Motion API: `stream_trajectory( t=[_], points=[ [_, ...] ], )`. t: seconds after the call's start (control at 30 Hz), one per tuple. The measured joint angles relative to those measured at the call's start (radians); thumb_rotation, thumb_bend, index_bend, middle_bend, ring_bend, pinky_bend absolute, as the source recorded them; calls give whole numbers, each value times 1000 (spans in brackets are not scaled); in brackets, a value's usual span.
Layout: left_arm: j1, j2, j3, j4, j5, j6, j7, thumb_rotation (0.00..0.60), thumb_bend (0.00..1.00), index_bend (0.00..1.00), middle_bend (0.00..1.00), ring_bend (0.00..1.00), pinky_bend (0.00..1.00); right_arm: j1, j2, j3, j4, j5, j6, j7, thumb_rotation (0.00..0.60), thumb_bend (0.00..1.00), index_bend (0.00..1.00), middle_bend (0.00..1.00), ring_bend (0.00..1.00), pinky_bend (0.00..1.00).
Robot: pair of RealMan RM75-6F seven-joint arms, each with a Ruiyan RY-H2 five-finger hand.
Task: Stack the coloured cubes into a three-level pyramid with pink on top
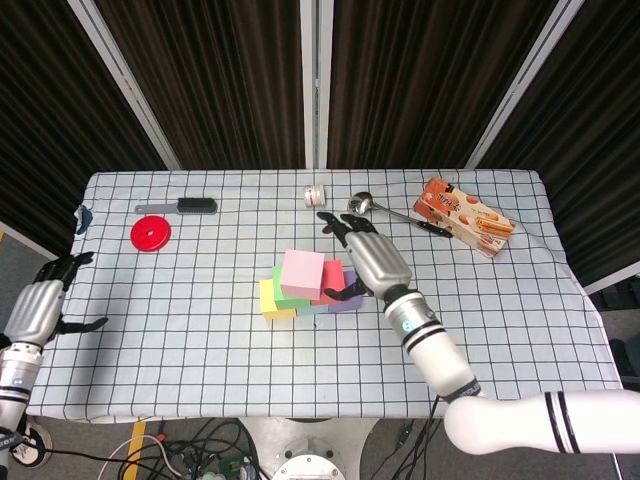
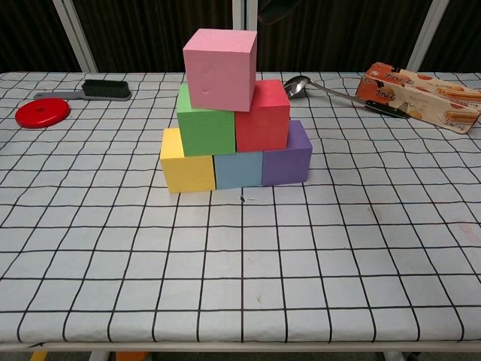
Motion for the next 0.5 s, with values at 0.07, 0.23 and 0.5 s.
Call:
stream_trajectory(
  t=[0.07,0.23,0.5],
  points=[
    [13,-9,-6,16,11,-1,-21,600,58,107,144,70,85,32,-34,-7,22,35,16,-23,600,90,0,152,0,0],
    [43,-35,-24,53,29,12,-60,600,59,107,144,70,84,85,-105,-27,64,75,58,-62,600,92,0,113,0,0],
    [73,-58,-34,99,59,5,-98,600,59,107,144,53,82,118,-162,-35,96,102,104,-93,600,101,0,175,0,0]
  ],
)
